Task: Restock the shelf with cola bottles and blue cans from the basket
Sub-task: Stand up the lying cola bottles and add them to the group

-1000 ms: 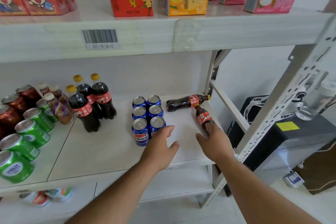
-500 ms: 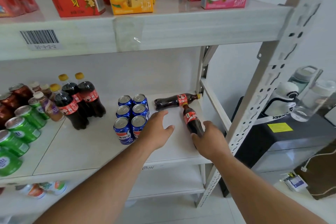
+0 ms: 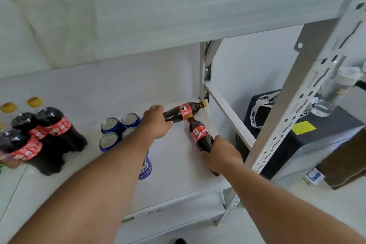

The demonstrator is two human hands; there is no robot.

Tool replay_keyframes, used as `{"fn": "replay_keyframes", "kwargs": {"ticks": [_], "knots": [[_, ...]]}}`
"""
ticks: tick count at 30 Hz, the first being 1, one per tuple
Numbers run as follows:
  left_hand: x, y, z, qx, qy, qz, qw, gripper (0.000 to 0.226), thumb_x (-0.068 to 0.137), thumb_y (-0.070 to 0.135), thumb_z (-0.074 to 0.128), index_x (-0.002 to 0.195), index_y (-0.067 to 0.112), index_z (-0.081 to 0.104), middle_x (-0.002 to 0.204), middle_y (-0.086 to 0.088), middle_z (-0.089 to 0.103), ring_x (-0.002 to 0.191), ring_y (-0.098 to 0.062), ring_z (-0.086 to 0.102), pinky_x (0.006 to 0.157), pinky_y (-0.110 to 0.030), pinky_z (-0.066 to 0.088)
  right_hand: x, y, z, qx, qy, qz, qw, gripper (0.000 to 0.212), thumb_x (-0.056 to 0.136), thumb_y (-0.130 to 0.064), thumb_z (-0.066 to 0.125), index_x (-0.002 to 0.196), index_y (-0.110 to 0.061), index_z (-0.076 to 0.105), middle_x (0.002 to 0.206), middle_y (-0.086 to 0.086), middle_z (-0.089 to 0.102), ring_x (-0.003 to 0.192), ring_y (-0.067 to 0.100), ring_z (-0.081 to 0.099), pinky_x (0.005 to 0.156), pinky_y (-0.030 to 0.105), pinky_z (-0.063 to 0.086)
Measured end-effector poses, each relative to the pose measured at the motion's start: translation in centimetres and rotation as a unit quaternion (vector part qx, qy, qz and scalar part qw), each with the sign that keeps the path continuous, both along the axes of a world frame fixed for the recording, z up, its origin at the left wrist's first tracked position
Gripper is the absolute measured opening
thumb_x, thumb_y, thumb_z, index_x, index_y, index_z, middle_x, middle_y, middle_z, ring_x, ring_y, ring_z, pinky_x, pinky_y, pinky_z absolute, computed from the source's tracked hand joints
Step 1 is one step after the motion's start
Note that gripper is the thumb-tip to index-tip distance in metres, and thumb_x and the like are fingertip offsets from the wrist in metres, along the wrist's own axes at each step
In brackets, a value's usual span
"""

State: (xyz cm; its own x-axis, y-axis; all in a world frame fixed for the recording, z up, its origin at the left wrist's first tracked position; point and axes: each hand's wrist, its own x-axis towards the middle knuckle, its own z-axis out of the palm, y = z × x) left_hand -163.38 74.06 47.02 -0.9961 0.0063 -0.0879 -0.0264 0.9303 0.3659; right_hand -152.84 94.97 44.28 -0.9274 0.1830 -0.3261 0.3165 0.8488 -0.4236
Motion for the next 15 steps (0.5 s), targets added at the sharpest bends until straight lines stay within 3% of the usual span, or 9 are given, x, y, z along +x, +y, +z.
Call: {"fn": "replay_keyframes", "kwargs": {"ticks": [6,10,15], "knots": [[-4.4,-0.2,-2.8,-0.138,-0.021,-0.050,0.989,0.053,0.088,0.033,0.075,0.133,0.013,0.055,0.131,-0.006,0.054,0.121,-0.032,0.056,0.096,-0.047,0.053,-1.4,-0.1,-1.7,-0.002,-0.012,-0.017,1.000,0.049,0.092,-0.046,0.068,0.131,-0.019,0.052,0.093,-0.002,0.056,0.091,0.021,0.065,0.073,0.033,0.058],[-5.4,0.4,-3.8,-0.197,-0.054,-0.050,0.978,0.047,0.090,0.028,0.070,0.132,0.016,0.053,0.130,-0.008,0.060,0.119,-0.033,0.059,0.096,-0.045,0.052,-1.6,0.2,-1.7,-0.011,-0.020,-0.025,0.999,0.051,0.089,-0.047,0.068,0.131,-0.021,0.054,0.094,-0.003,0.057,0.091,0.020,0.065,0.076,0.033,0.059],[-4.1,2.0,-3.9,-0.205,-0.070,-0.026,0.976,0.064,0.087,0.040,0.074,0.139,0.013,0.048,0.134,-0.011,0.059,0.126,-0.034,0.053,0.096,-0.044,0.050,-0.8,1.0,-1.4,-0.022,-0.026,-0.030,0.999,0.052,0.086,-0.047,0.069,0.129,-0.021,0.055,0.102,0.000,0.063,0.092,0.022,0.067,0.081,0.038,0.062]]}}
